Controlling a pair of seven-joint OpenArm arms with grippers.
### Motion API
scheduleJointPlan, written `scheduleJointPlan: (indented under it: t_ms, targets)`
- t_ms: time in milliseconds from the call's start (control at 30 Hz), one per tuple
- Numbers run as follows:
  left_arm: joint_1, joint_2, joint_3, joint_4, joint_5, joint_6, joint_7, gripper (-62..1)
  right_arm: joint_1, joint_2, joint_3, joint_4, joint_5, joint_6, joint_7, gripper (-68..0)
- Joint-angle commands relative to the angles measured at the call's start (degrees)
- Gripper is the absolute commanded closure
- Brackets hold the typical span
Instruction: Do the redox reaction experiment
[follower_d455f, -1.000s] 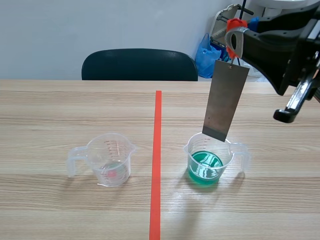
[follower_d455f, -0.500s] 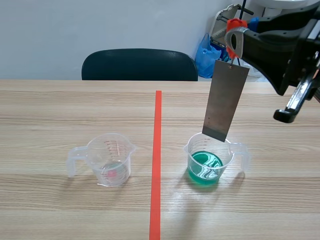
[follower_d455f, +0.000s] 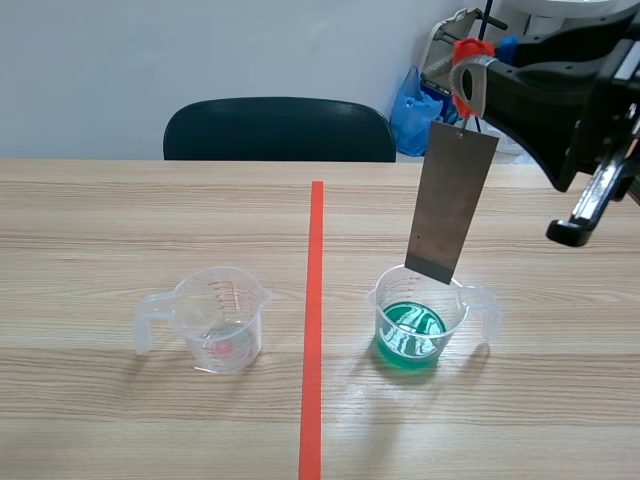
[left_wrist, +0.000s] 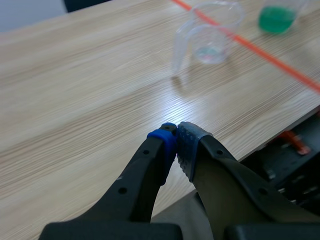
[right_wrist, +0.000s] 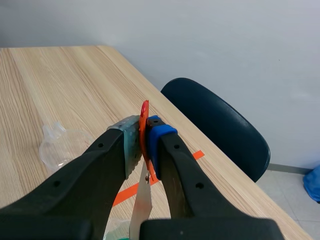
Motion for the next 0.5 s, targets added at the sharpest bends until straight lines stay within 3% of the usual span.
scheduleJointPlan:
  t_ms: [0,33,200,467]
  targets:
    - [-4.2,-2.4,2.9,0.7,-0.9,-3.5,-0.5,-2.7,0.5,0.6,0.3,0.8,0.7,-0.2,0.6,-0.6]
    - [-6.8,-3.8,4.9,0.7,-1.9,-5.2,0.0,-2.7,0.5,0.6,0.3,0.8,0.7,-0.2,0.6,-0.6]
    - [-19.8,-8.1,15.3,0.9,-7.9,-5.2,5.0,-2.5,0.5,0.6,0.3,0.8,0.7,-0.2,0.6,-0.6]
    - [-43.4,-8.1,35.6,1.1,-14.9,-5.2,20.0,-2.5,0.5,0.6,0.3,0.8,0.7,-0.2,0.2,-0.6]
